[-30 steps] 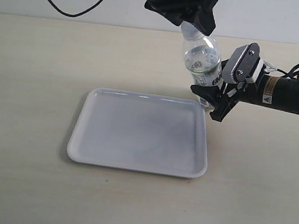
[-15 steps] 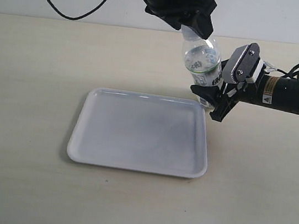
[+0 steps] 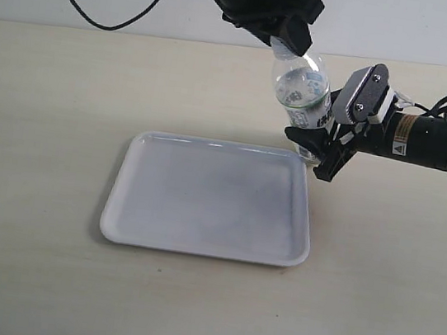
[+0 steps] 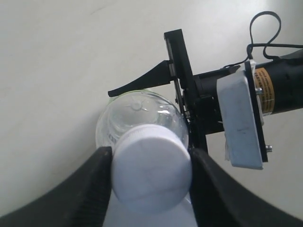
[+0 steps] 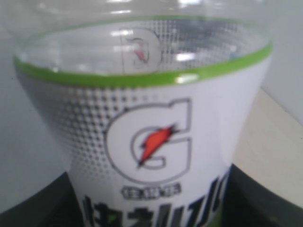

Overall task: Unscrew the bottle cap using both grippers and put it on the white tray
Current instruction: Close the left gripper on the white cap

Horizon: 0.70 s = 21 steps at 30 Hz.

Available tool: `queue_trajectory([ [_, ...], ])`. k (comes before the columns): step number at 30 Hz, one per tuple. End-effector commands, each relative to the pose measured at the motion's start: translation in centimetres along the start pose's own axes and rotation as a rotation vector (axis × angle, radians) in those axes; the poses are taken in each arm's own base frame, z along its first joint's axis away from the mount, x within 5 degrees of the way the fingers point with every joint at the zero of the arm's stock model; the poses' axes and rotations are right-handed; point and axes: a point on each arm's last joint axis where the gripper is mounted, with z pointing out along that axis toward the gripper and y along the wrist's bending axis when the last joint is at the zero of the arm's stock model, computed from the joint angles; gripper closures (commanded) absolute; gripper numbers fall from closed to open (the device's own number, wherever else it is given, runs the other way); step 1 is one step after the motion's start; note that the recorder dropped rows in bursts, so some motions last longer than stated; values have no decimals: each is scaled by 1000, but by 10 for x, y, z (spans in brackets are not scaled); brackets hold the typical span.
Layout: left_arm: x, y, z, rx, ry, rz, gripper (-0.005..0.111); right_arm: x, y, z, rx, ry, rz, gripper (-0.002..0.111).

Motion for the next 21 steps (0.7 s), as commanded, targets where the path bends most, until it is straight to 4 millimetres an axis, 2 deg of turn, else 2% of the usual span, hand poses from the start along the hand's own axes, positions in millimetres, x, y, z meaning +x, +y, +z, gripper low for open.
queue_trajectory([
  [1, -2, -1, -1, -4, -17, -18, 73, -7, -1, -1, -4, -36, -7, 108],
  [6, -2, -1, -1, -4, -17, -18, 107, -7, -1, -1, -4, -36, -7, 108],
  [13, -3, -1, -3, -11, -23, -126, 107, -7, -1, -1, -4, -36, -7, 108],
  [21, -4, 3, -5, -59, -39, -426, 107, -6, 0, -1, -11, -35, -16, 108],
])
